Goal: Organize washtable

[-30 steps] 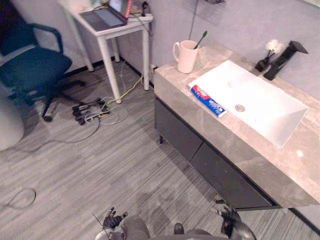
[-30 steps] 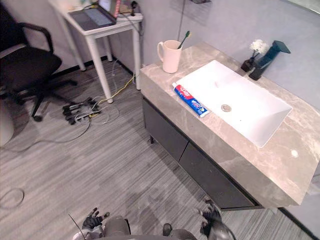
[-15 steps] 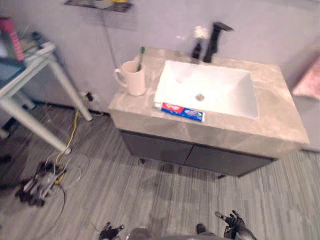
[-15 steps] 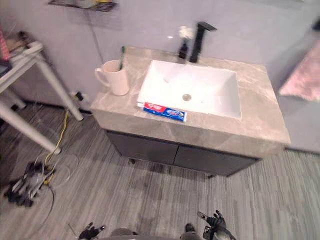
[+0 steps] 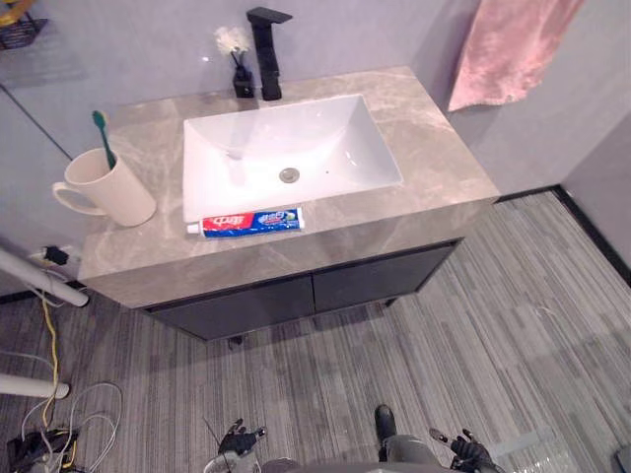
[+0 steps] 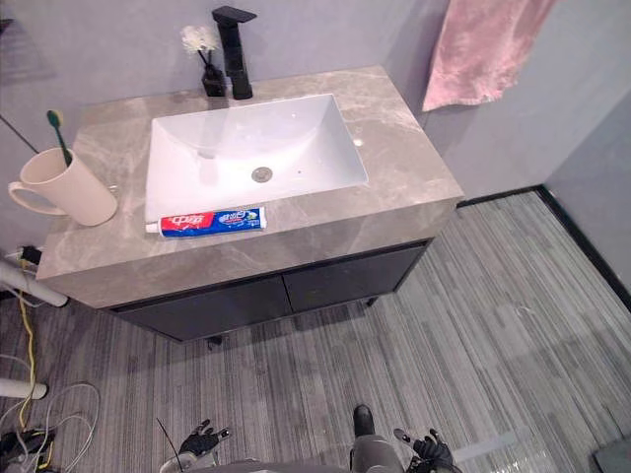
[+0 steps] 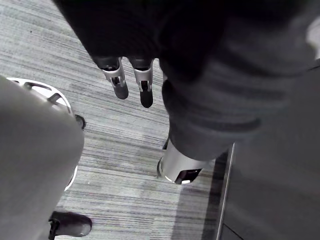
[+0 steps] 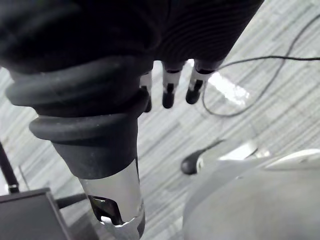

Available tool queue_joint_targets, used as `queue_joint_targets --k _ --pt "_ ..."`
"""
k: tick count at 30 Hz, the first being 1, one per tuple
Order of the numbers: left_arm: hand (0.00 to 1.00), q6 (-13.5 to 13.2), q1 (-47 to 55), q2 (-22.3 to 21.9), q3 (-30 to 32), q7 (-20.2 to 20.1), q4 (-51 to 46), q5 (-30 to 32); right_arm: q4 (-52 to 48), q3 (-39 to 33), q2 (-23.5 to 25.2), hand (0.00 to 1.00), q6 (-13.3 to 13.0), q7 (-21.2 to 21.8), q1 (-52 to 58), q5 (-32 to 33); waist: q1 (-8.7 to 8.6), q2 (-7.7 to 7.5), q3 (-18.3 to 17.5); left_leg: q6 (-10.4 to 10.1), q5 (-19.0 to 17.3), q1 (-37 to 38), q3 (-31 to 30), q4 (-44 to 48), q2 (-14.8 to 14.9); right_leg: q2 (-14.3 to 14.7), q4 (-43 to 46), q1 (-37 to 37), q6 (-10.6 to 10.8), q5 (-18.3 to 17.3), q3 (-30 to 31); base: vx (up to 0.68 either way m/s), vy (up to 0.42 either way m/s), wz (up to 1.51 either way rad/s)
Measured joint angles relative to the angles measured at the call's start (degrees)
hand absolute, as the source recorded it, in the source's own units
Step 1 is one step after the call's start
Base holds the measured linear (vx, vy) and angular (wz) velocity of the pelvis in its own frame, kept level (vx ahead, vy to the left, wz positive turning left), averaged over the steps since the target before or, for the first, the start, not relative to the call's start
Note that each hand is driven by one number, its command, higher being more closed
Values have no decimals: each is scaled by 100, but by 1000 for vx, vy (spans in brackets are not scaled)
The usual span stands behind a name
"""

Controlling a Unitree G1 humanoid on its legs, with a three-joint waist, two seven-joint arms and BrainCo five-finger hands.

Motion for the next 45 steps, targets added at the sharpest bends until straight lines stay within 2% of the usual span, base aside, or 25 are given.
queue_joint_targets --k 5,6,9,10,11,12,15,22,24,26,27,28,29,30,31,32,33,34,35,36,38,41,42,43,45 --pt "0 -53 8 22 -102 4 -72 -206 -71 441 -1 0 -49 -4 -76 79 -2 -108 3 -10 -9 -458 -581 1065 154 -102 -75 177 -25 -73 -76 55 -69 16" --pt "0 -71 8 25 -109 5 -123 -278 -68 618 -17 0 -62 -7 -136 81 18 -205 64 79 -134 -694 -906 1423 100 -235 -221 280 19 -34 -64 32 55 15" --pt "0 -109 -13 52 -236 6 -218 -351 -52 759 -70 0 -76 -84 -214 78 154 -257 98 247 -329 -1202 -1506 1200 -363 -642 -580 534 80 -12 -40 12 164 17" --pt "0 -116 -11 61 -274 5 -258 -353 -50 763 -92 0 -76 -104 -257 78 167 -268 105 259 -302 -1408 -1564 1146 -467 -754 -630 565 103 -26 -46 -28 239 16" --pt "0 -118 -9 72 -341 7 -331 -381 -55 859 -159 0 -89 -118 -291 78 218 -237 120 413 76 -1653 -1601 940 -588 -900 -692 610 230 -59 -19 34 261 -12" --pt "0 -118 20 88 -493 23 -332 -398 -62 1042 -220 0 -128 -120 -281 47 329 -155 49 578 37 -1516 -1400 789 -689 -909 -714 694 356 -96 110 80 267 -14" --pt "0 -112 90 233 -528 16 -303 -394 -19 1116 -145 0 -124 -103 -332 -130 378 -122 44 740 73 -1360 -1368 650 -859 -682 -296 831 257 -305 42 193 249 -4" --pt "0 -99 172 285 -524 8 -121 -331 -4 711 94 0 -67 -76 -122 -336 358 -204 -113 742 74 -1065 -1336 134 -1274 -998 -122 811 404 -322 -64 151 173 2" --pt "0 -94 174 281 -498 4 -121 -327 -2 579 121 0 -44 -72 -108 -333 335 -188 -112 743 73 -901 -1341 -19 -1314 -987 549 546 673 -403 -22 175 86 -2" --pt "0 -85 188 289 -517 4 -121 -323 -69 388 201 0 -54 -49 -93 -195 255 -162 -88 760 66 -559 -1344 -89 -1352 -901 2318 -69 892 -378 140 153 53 8" --pt "0 -85 188 290 -522 4 -121 -323 -76 350 193 0 -62 -23 -99 -168 244 -112 -60 818 33 -429 -1373 -80 -1340 -859 2703 -195 920 -404 142 163 53 9" --pt "0 -87 172 295 -535 4 -125 -322 -87 365 165 0 -69 10 -113 -146 215 -47 -29 959 -37 -272 -1462 -72 -1305 -789 3198 -325 822 -552 89 156 26 15" --pt "0 -89 117 321 -535 5 -126 -314 -87 406 173 0 -67 21 -148 -136 206 -60 -30 1051 -99 -123 -1588 -100 -1288 -750 3641 -534 610 -928 -108 202 8 33" --pt "0 -90 55 339 -531 4 -127 -272 -93 481 165 0 -71 24 -209 -127 146 -76 -21 1050 -101 -38 -1653 -183 -1256 -706 3709 -774 447 -1213 -394 240 -16 40" --pt "0 -84 17 332 -528 5 -121 -260 -113 497 145 0 -72 26 -280 -128 109 -28 7 1025 -115 -10 -1667 -212 -1171 -576 3560 -952 235 -1337 -553 231 -47 26" --pt "0 -85 -51 298 -522 6 -126 -209 -178 524 91 0 -78 32 -332 -118 105 90 65 932 -165 28 -1662 -207 -971 -250 3013 -1153 52 -1399 -697 188 -54 5" --pt "0 -85 -64 289 -519 6 -124 -207 -212 538 73 0 -87 34 -349 -96 105 92 71 883 -186 69 -1650 -200 -878 -56 2492 -1161 5 -1344 -725 210 -61 1" --pt "0 -84 17 339 -501 6 -122 -184 -218 615 93 0 -122 33 -291 -94 98 59 89 774 -167 86 -1646 -169 -919 171 1172 -1051 -103 -611 -621 267 -75 16" --pt "0 -70 7 295 -445 8 -89 -73 -198 639 79 0 -130 83 -227 -16 84 -77 88 675 -227 163 -1681 -94 -1000 152 927 -993 -197 -115 -487 354 -48 12" --pt "0 -51 13 194 -429 2 -94 -39 -166 659 -59 0 -126 54 -265 0 113 82 75 538 -198 97 -1683 174 -884 219 804 -877 -235 -54 -525 316 -21 8" --pt "0 -87 12 20 -274 1 -69 -84 -109 702 -114 0 -124 56 -279 -2 123 -43 132 367 -165 -175 -1692 571 -850 1 279 -513 -253 26 -490 317 -1 22" --pt "0 -126 23 -27 -186 1 -77 -135 258 622 -138 0 -67 104 -235 30 128 -81 129 302 -134 -187 -1804 -303 -691 -269 -310 237 -203 84 -678 259 2 43" --pt "0 -120 26 -35 -166 0 -71 -147 280 619 -139 0 -56 151 -230 44 124 -46 108 199 88 -278 -1806 -633 -593 -270 -459 379 -133 128 -709 182 68 16" --pt "0 -117 22 -63 -43 -9 -64 -205 283 613 -152 0 -58 170 -220 68 149 -47 73 366 417 -374 -1739 -685 -534 -275 -617 500 -92 135 -707 166 103 -6" --pt "0 -105 86 -12 35 4 15 -219 270 633 -18 0 -63 192 -159 80 120 -115 -135 347 441 -380 -1739 -727 -636 -323 -877 586 5 220 -685 162 99 -2"
